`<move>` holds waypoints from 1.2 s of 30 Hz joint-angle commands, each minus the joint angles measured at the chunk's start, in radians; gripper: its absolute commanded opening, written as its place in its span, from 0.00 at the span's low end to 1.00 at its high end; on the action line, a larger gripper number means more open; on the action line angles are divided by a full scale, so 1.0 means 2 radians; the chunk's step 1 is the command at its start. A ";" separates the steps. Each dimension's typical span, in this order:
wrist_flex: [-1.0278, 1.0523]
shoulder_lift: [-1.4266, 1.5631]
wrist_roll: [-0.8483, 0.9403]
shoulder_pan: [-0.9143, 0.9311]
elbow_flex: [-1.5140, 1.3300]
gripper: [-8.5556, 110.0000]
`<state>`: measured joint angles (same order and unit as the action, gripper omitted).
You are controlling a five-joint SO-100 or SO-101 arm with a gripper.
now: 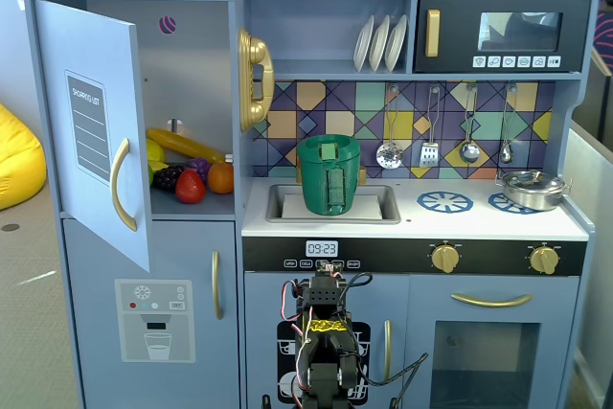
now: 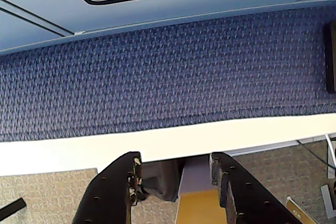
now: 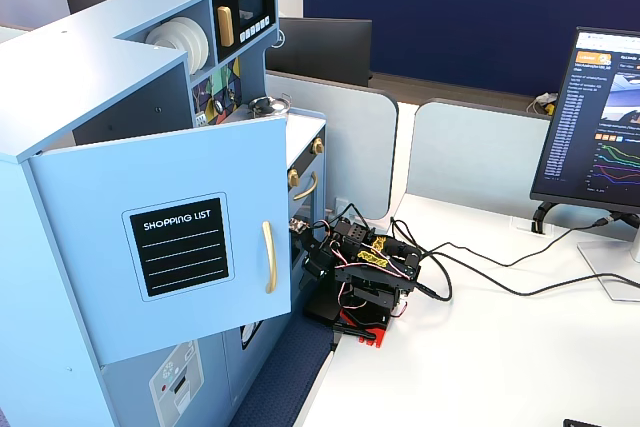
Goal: Close the left cabinet door
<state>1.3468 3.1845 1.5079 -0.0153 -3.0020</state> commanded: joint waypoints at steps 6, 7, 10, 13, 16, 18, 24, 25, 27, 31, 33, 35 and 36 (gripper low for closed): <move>0.094 -0.002 0.017 0.013 0.002 0.07; 0.094 -0.002 0.017 0.013 0.002 0.07; 0.094 -0.002 0.017 0.012 0.002 0.07; 0.094 -0.002 0.019 0.005 0.002 0.07; 0.071 -0.004 0.006 -0.037 0.003 0.07; 0.031 -0.005 -0.022 -0.085 0.014 0.07; -0.150 -0.001 -0.037 -0.252 0.041 0.07; -0.165 0.004 -0.041 -0.281 0.048 0.07; -0.188 0.018 -0.041 -0.336 0.068 0.07; -0.233 0.035 -0.019 -0.435 0.110 0.07; -0.266 0.035 -0.012 -0.486 0.133 0.07; -0.290 0.035 0.008 -0.535 0.150 0.07; -0.300 0.034 0.014 -0.557 0.160 0.07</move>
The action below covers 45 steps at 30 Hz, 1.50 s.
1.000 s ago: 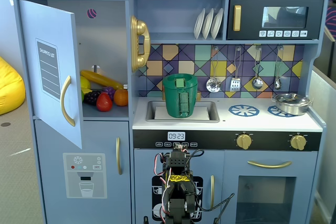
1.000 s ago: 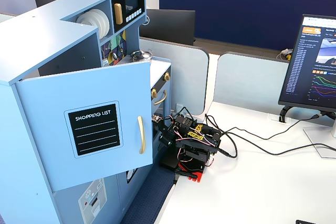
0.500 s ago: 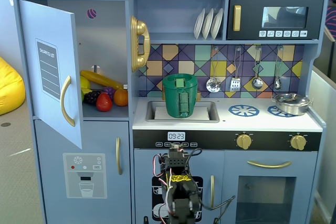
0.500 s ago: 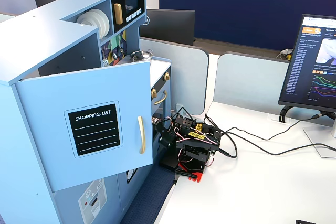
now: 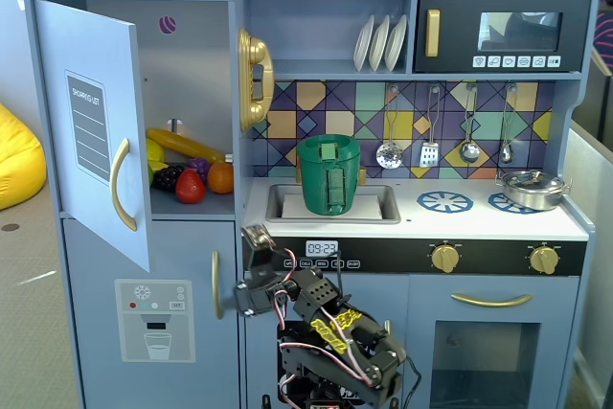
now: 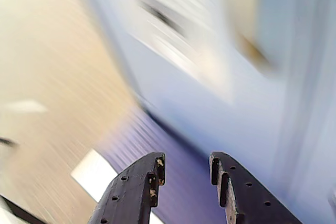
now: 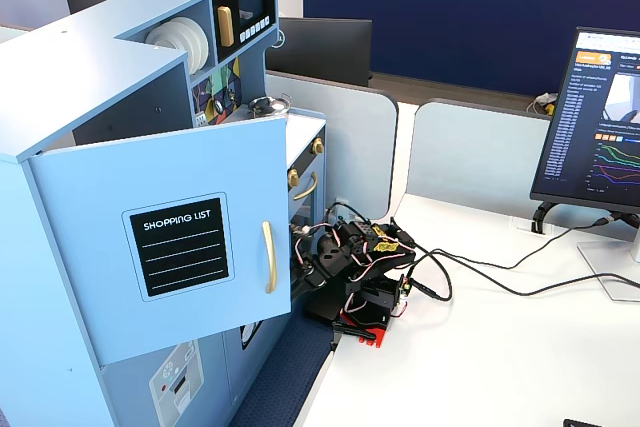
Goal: Close the left cabinet door
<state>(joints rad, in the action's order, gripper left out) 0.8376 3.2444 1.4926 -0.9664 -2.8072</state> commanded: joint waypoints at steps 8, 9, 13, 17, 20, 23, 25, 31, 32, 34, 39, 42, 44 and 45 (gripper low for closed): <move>-0.107 -0.102 0.068 -0.202 0.189 0.07; -0.114 -0.117 0.072 -0.214 0.206 0.07; -0.133 -0.176 0.091 -0.263 0.272 0.07; -0.146 -0.232 0.113 -0.297 0.328 0.07; -0.166 -0.276 0.124 -0.308 0.364 0.07; -0.186 -0.324 0.127 -0.309 0.403 0.07; -0.202 -0.363 0.130 -0.304 0.435 0.07; -0.218 -0.441 0.134 -0.290 0.511 0.07; -0.219 -0.450 0.137 -0.285 0.518 0.07; -0.219 -0.470 0.133 -0.275 0.536 0.07; -0.224 -0.497 0.143 -0.267 0.558 0.07; -0.223 -0.499 0.144 -0.261 0.558 0.07; -0.222 -0.499 0.145 -0.251 0.556 0.07; -0.222 -0.499 0.142 -0.243 0.556 0.07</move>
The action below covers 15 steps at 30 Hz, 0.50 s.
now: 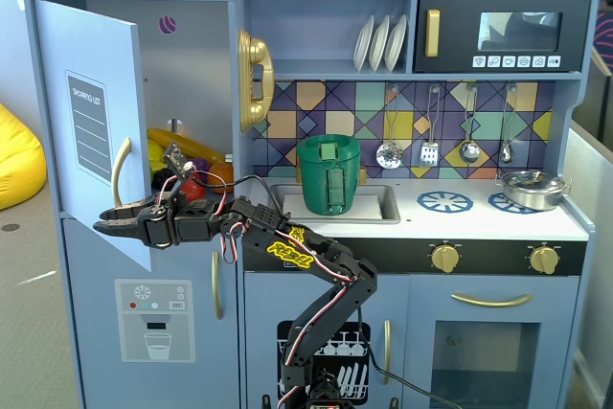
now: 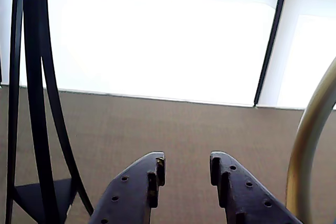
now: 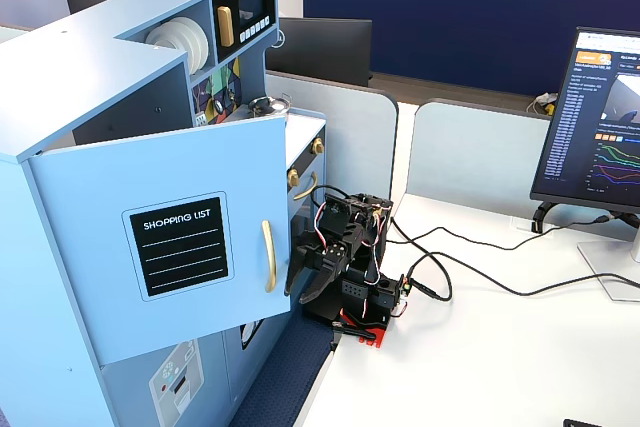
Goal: Close the left cabinet door
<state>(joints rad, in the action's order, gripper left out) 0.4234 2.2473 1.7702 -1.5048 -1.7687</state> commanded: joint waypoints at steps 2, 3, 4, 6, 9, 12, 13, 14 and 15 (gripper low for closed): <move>-0.014 0.001 -0.002 0.043 0.038 0.07; -0.012 0.002 -0.003 0.053 0.038 0.07; -0.005 0.002 -0.003 0.065 0.038 0.07; 0.001 0.002 -0.005 0.095 0.041 0.07; 0.001 0.000 -0.008 0.150 0.042 0.07; 0.002 -0.002 -0.021 0.208 0.041 0.07; 0.004 -0.003 -0.024 0.229 0.039 0.07; 0.007 -0.004 -0.031 0.246 0.038 0.07; 0.008 -0.004 -0.038 0.262 0.038 0.07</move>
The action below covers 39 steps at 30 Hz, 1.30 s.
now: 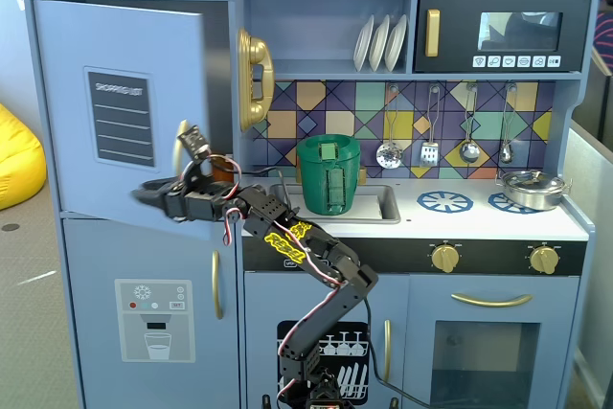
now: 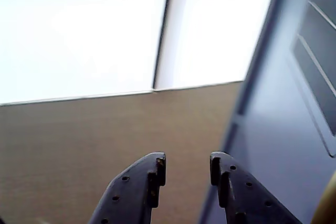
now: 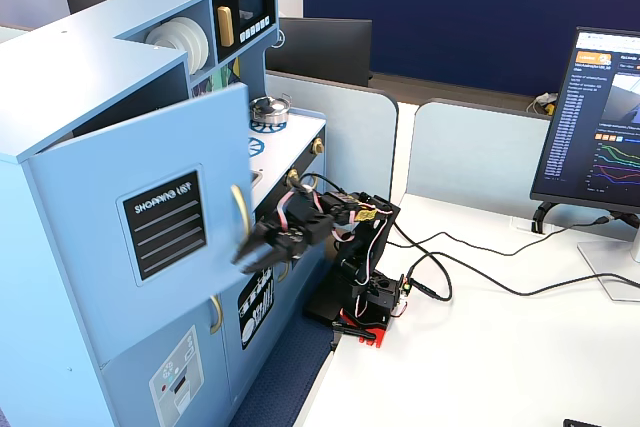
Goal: Close the left cabinet door
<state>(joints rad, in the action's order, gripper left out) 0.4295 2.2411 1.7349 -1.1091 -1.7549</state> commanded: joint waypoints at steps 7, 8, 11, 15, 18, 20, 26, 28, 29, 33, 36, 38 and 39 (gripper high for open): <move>-0.001 -0.016 -0.030 0.163 0.029 0.07; -0.002 -0.021 -0.031 0.176 0.031 0.07; -0.004 -0.024 -0.035 0.196 0.032 0.07; 0.006 -0.002 -0.039 0.187 0.017 0.07; 0.027 0.031 -0.041 0.162 -0.007 0.07; 0.057 0.059 -0.041 0.140 -0.025 0.07; 0.114 0.156 -0.030 0.134 -0.128 0.07; 0.129 0.181 -0.039 0.165 -0.163 0.07; 0.134 0.193 -0.044 0.183 -0.181 0.07; 0.174 0.246 -0.041 0.262 -0.269 0.07; 0.206 0.287 -0.035 0.330 -0.342 0.07; 0.227 0.312 -0.031 0.377 -0.393 0.07; 0.235 0.325 -0.038 0.399 -0.416 0.07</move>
<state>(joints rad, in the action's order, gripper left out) 0.8483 2.7918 1.6598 -0.4633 -2.4728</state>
